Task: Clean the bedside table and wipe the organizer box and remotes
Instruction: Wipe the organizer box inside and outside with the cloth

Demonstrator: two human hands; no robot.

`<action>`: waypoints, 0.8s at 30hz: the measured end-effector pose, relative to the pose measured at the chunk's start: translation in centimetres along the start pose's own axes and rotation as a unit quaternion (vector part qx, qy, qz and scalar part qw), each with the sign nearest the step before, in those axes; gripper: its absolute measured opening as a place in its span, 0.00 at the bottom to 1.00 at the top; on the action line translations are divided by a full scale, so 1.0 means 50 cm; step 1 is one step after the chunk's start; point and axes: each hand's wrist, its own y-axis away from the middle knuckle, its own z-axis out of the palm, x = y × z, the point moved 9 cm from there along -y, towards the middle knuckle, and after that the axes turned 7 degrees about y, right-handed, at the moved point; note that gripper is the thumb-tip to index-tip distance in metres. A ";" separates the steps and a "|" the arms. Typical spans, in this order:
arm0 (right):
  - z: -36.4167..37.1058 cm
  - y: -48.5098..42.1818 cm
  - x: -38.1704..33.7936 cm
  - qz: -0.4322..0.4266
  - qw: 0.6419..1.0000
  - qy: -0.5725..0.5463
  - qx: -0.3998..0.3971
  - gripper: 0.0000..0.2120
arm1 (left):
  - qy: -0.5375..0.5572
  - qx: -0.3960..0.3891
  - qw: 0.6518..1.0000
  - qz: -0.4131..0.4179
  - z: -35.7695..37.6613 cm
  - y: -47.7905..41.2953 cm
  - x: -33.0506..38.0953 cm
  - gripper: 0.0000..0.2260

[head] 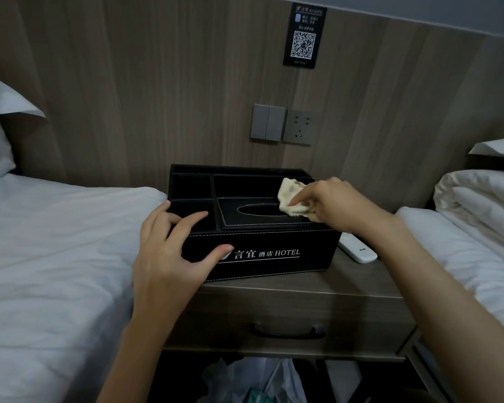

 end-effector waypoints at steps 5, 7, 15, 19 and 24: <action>-0.025 0.077 -0.029 -0.001 1.000 -0.006 0.007 0.15 | -0.007 -0.012 1.000 -0.010 0.002 0.001 0.001 0.25; -0.042 0.110 -0.024 -0.003 0.998 -0.015 0.068 0.12 | -0.008 -0.020 1.000 -0.018 0.005 0.000 0.001 0.26; -0.018 0.198 0.007 0.022 0.990 -0.108 0.093 0.17 | 0.009 -0.030 0.999 -0.035 0.007 0.000 0.003 0.27; -0.078 0.194 0.037 0.046 0.972 -0.149 0.177 0.06 | 0.018 -0.022 0.999 -0.042 0.007 0.000 0.003 0.26; -0.114 0.094 0.055 0.056 0.967 -0.126 0.214 0.08 | 0.013 -0.024 0.999 -0.033 0.007 0.001 0.004 0.27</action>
